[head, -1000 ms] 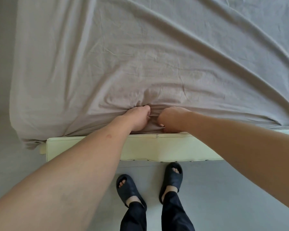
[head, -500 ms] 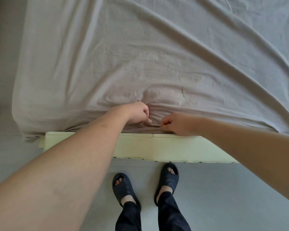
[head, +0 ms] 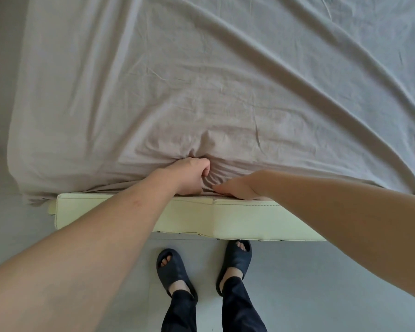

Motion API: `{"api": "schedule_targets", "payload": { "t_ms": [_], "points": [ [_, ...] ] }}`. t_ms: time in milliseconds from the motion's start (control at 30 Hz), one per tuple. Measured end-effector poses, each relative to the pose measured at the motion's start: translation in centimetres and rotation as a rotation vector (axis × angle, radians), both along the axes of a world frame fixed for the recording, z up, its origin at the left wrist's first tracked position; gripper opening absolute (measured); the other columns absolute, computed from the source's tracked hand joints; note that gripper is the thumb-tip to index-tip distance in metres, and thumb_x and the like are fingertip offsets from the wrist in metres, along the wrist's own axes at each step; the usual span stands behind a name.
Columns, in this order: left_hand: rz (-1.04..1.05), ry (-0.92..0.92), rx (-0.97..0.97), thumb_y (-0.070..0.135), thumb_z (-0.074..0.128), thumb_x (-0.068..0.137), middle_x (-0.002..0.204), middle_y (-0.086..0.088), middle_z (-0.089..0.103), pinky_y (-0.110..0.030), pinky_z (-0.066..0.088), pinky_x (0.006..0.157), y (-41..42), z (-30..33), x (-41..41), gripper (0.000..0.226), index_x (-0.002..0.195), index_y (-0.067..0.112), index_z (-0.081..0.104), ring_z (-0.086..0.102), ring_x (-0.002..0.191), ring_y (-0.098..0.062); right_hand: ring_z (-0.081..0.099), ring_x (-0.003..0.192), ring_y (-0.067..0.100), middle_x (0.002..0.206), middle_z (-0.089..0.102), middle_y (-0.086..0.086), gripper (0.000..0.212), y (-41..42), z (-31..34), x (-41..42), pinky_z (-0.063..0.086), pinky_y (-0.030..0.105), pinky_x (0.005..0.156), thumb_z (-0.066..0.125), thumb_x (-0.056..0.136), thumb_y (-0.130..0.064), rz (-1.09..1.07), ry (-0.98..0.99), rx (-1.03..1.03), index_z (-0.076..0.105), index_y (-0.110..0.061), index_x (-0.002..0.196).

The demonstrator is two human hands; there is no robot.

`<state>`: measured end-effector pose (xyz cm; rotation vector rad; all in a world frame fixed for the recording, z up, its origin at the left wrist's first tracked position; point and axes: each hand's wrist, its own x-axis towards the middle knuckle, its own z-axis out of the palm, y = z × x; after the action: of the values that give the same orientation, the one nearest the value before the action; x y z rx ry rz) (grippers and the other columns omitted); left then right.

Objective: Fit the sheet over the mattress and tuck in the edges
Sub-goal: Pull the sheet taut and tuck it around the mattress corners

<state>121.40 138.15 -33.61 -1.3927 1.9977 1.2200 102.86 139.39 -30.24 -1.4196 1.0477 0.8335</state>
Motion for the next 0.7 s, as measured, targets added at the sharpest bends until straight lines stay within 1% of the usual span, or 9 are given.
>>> {"api": "schedule_targets", "payload": {
  "t_ms": [100, 167, 233, 300, 367, 400, 467, 567, 700],
  "points": [
    [-0.364, -0.106, -0.398, 0.032, 0.074, 0.076, 0.111, -0.002, 0.06, -0.039, 0.041, 0.092, 0.8, -1.1, 0.0, 0.045, 0.11, 0.024, 0.045, 0.055, 0.109, -0.026, 0.031, 0.149, 0.024, 0.163, 0.032, 0.007, 0.054, 0.1, -1.4, 0.9, 0.019, 0.036, 0.119, 0.02, 0.111, -0.044, -0.097, -0.021, 0.009, 0.037, -0.019, 0.155],
    [-0.527, -0.105, -0.683, 0.03, 0.058, 0.08, 0.109, -0.007, 0.061, -0.043, 0.041, 0.086, 1.1, -1.7, -0.3, 0.038, 0.115, 0.017, 0.049, 0.057, 0.103, -0.031, 0.031, 0.148, 0.024, 0.162, 0.033, 0.007, 0.055, 0.4, -2.5, 1.6, 0.018, 0.034, 0.119, 0.025, 0.11, -0.046, -0.147, -0.026, -0.02, 0.038, -0.017, 0.154],
    [-0.596, -0.052, -0.844, 0.027, 0.046, 0.079, 0.113, -0.013, 0.057, -0.045, 0.04, 0.084, 1.2, -2.3, -0.6, 0.045, 0.121, 0.012, 0.048, 0.054, 0.1, -0.034, 0.023, 0.153, 0.026, 0.166, 0.023, 0.009, 0.067, 0.2, -3.5, 2.1, 0.013, 0.039, 0.124, 0.024, 0.107, -0.057, -0.14, 0.018, 0.019, 0.031, -0.016, 0.159],
    [-0.54, -0.037, -0.84, 0.031, 0.051, 0.077, 0.133, -0.017, 0.046, -0.051, 0.036, 0.1, 1.0, -2.3, -0.8, 0.065, 0.137, 0.01, 0.037, 0.046, 0.12, -0.038, 0.017, 0.155, 0.028, 0.168, 0.016, 0.011, 0.071, 0.1, -4.5, 2.1, 0.009, 0.044, 0.125, 0.02, 0.105, -0.061, -0.136, 0.045, 0.037, 0.025, -0.019, 0.161],
    [-0.473, -0.138, -0.72, 0.036, 0.043, 0.08, 0.16, -0.02, 0.01, -0.063, 0.014, 0.117, 1.0, -1.8, -0.8, 0.088, 0.156, 0.014, 0.006, 0.012, 0.147, -0.042, 0.013, 0.156, 0.027, 0.169, 0.013, 0.011, 0.072, 0.3, -4.7, 2.2, 0.006, 0.045, 0.126, 0.019, 0.104, -0.065, -0.146, 0.058, 0.039, 0.02, -0.022, 0.162],
    [-0.452, -0.201, -0.667, 0.037, 0.04, 0.083, 0.164, -0.017, -0.011, -0.069, 0.003, 0.116, 1.0, -1.8, -0.8, 0.093, 0.158, 0.018, -0.012, -0.007, 0.151, -0.043, 0.014, 0.156, 0.026, 0.169, 0.014, 0.009, 0.073, 0.3, -4.4, 2.2, 0.007, 0.045, 0.126, 0.022, 0.103, -0.065, -0.135, 0.058, 0.043, 0.021, -0.022, 0.161],
    [-0.433, -0.282, -0.572, 0.038, 0.046, 0.088, 0.163, -0.013, -0.031, -0.076, -0.006, 0.111, 0.8, -1.8, -0.9, 0.101, 0.155, 0.022, -0.028, -0.026, 0.149, -0.043, 0.023, 0.153, 0.024, 0.167, 0.023, 0.007, 0.063, 0.5, -3.3, 2.3, 0.014, 0.042, 0.123, 0.032, 0.105, -0.054, -0.126, 0.071, 0.061, 0.031, -0.021, 0.159],
    [-0.389, -0.308, -0.584, 0.035, 0.047, 0.091, 0.162, -0.013, -0.035, -0.079, -0.007, 0.108, 0.8, -3.3, -1.5, 0.101, 0.154, 0.023, -0.03, -0.029, 0.148, -0.044, 0.04, 0.143, 0.023, 0.158, 0.041, 0.005, 0.046, 0.1, -1.3, 2.0, 0.028, 0.038, 0.114, 0.038, 0.106, -0.037, -0.1, 0.029, 0.05, 0.047, -0.022, 0.149],
    [-0.38, -0.32, -0.643, 0.041, 0.052, 0.088, 0.163, -0.014, -0.031, -0.08, -0.005, 0.106, 0.9, -4.3, -1.3, 0.106, 0.155, 0.022, -0.027, -0.024, 0.149, -0.045, 0.049, 0.134, 0.026, 0.143, 0.056, 0.006, 0.04, -1.3, 1.5, -0.4, 0.036, 0.035, 0.101, 0.038, 0.109, -0.032, -0.061, 0.081, -0.033, 0.057, -0.013, 0.138]
  ]
}}
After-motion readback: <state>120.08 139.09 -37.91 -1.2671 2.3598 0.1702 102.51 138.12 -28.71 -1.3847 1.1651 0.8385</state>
